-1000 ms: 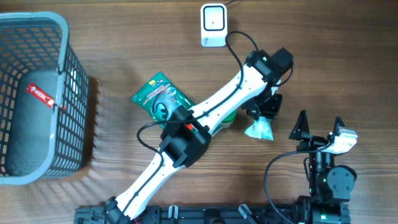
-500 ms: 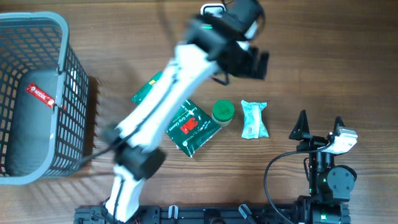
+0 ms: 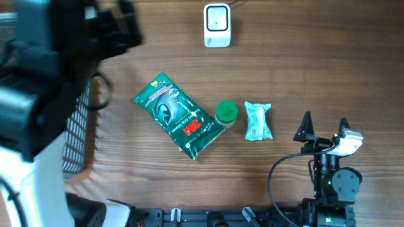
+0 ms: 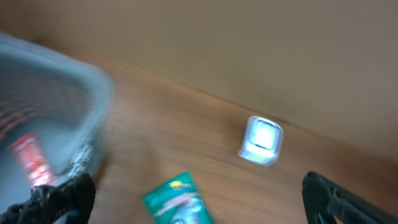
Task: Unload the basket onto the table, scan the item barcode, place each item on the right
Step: 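Reach into the basket and grasp the red Nescafe stick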
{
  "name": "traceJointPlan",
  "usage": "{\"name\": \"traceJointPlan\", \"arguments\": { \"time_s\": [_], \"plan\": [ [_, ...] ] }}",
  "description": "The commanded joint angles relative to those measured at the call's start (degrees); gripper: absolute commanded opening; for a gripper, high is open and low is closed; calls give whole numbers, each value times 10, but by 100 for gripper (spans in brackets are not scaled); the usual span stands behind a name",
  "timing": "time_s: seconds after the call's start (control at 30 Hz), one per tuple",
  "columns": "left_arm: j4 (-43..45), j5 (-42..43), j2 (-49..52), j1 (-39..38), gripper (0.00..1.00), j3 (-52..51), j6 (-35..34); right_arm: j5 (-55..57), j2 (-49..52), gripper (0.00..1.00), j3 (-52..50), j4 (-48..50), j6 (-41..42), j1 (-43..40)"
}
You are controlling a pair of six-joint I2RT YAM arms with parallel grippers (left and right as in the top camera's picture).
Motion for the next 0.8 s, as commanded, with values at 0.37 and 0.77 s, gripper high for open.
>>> {"name": "traceJointPlan", "arguments": {
  "time_s": [0.37,0.77],
  "plan": [
    [-101,100,94,473,100,-1,-211,-8,-4,100,0,2,-7,0],
    [3,55,231,506,100,-162,-157,-8,-4,100,0,2,-7,0]
  ]
}}
